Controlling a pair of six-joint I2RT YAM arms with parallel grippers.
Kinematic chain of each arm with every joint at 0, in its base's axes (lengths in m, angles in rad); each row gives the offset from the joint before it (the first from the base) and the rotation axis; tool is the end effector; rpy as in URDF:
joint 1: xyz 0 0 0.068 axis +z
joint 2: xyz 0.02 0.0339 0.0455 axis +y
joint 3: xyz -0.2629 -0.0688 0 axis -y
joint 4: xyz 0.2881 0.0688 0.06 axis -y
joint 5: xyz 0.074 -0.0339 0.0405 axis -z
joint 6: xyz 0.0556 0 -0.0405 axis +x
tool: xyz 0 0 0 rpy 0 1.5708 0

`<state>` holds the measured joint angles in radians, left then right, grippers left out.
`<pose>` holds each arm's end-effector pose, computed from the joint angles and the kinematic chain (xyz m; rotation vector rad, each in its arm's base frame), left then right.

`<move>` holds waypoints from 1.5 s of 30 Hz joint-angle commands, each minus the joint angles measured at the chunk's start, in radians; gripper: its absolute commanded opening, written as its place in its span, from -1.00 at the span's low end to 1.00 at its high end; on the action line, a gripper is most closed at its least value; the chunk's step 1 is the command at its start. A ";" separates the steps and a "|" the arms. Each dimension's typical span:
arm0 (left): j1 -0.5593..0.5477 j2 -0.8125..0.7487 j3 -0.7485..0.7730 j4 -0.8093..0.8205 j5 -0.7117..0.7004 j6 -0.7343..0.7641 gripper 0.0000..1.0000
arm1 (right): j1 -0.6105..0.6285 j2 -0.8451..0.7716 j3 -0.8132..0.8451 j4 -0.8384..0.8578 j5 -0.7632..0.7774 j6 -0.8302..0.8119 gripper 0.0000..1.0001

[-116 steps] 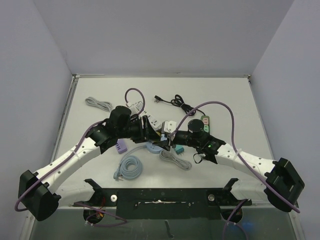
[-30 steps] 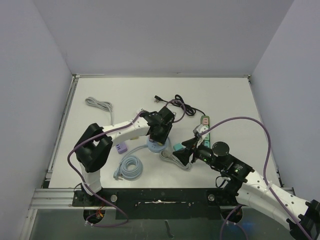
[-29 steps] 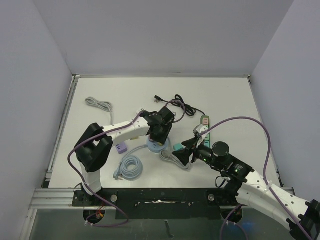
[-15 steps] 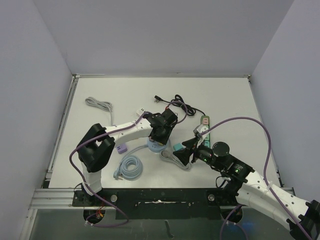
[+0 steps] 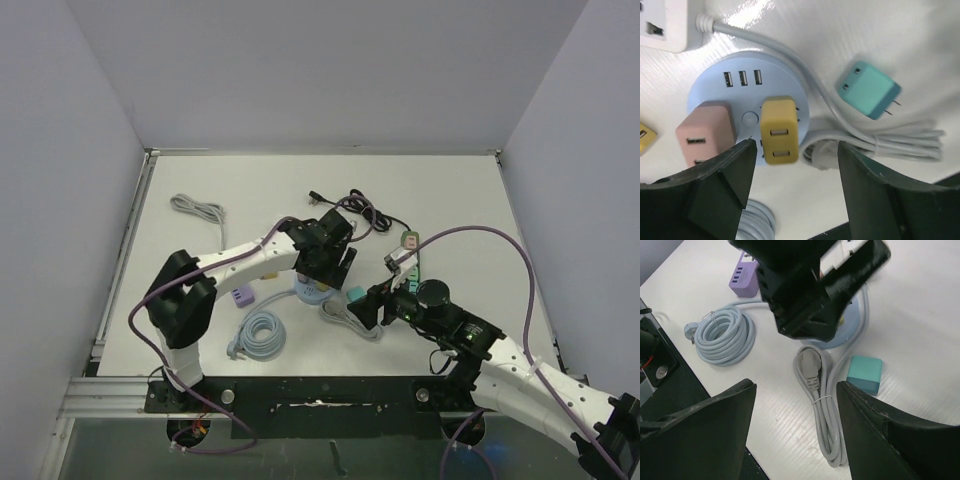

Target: Insert the plug

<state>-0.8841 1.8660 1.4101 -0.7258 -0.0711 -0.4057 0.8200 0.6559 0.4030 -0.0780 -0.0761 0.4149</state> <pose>0.2761 -0.3306 0.1723 0.6392 2.7033 -0.2501 0.1525 0.1696 0.2178 -0.4570 1.9541 0.8913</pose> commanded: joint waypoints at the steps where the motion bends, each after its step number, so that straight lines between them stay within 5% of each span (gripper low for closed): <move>1: 0.004 -0.207 0.056 0.072 0.031 0.014 0.31 | 0.005 0.021 0.065 -0.024 0.029 0.028 0.31; 9: 0.085 -0.527 -0.195 0.269 -0.061 -0.044 0.45 | 0.005 0.101 0.099 -0.130 0.204 0.107 0.30; 14: 0.124 -0.743 -0.410 0.412 -0.141 -0.066 0.59 | 0.004 0.274 0.158 -0.205 0.382 0.200 0.32; 20: 0.143 -0.936 -0.590 0.502 -0.141 -0.089 0.58 | -0.005 0.507 0.282 -0.206 0.398 0.212 0.33; 28: 0.157 -1.034 -0.713 0.536 -0.094 -0.194 0.40 | -0.030 0.745 0.425 -0.255 0.341 0.177 0.32; 38: 0.170 -1.058 -0.780 0.625 -0.084 -0.175 0.38 | -0.032 0.849 0.438 -0.316 0.270 0.137 0.27; 45: 0.182 -1.025 -0.762 0.611 -0.059 -0.167 0.38 | -0.031 0.932 0.498 -0.352 0.323 0.117 0.00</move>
<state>-0.7116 0.8333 0.6212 -0.1768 -0.1513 -0.5858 0.7918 1.5715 0.8341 -0.4084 0.2039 0.5549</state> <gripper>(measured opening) 0.693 0.539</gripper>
